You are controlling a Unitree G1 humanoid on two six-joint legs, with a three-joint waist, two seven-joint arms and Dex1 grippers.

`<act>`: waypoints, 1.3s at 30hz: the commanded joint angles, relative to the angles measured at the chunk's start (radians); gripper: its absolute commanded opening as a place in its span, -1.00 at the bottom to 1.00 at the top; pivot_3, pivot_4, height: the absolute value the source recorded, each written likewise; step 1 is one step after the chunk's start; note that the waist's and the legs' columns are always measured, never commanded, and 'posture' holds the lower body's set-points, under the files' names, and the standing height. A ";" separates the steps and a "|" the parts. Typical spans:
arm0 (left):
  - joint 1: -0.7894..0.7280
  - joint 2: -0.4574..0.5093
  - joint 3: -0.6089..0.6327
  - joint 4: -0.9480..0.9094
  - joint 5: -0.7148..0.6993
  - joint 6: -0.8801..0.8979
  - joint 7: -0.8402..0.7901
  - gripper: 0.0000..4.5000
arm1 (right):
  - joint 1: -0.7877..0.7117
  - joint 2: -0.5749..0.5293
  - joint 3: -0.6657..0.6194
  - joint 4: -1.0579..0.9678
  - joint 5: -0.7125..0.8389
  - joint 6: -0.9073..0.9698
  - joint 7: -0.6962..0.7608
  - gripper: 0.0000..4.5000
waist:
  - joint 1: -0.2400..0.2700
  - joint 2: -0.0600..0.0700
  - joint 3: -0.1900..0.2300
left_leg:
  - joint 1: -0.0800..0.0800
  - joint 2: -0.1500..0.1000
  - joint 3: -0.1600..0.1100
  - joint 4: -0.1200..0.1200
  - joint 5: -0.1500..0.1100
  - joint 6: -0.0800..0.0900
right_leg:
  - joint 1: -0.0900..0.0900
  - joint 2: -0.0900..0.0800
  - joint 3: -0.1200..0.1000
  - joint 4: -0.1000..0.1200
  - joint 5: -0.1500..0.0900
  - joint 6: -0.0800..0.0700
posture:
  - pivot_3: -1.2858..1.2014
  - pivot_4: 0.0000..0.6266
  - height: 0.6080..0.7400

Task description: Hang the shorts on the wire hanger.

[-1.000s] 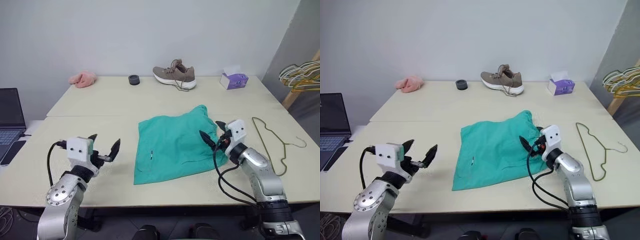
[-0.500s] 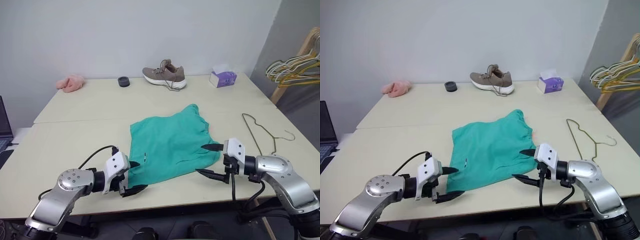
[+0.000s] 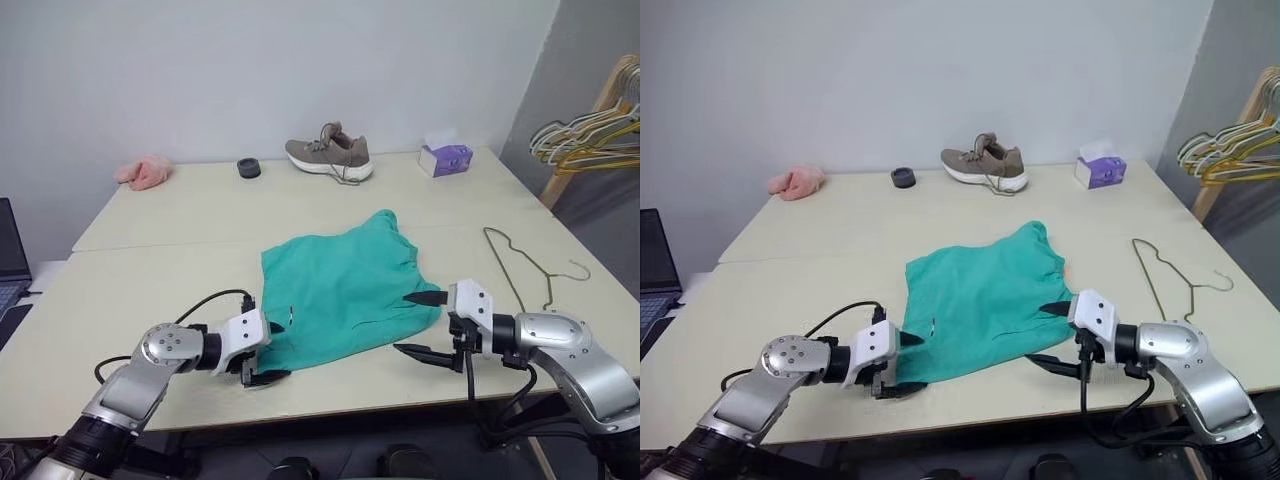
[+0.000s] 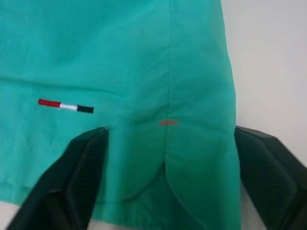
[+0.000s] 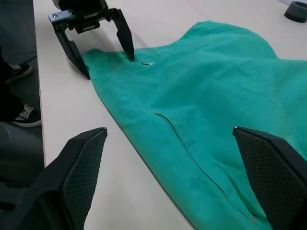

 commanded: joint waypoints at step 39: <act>-0.076 -0.004 0.251 -0.024 -0.107 0.089 0.055 -1.00 | -0.480 0.132 0.224 0.753 -0.486 -0.617 -0.047 -1.00 | -0.035 -0.004 0.002 | -0.003 0.001 0.000 -0.001 0.000 0.000 | -0.001 0.000 0.000 0.001 0.001 0.001 | -0.09 -1.00 1.00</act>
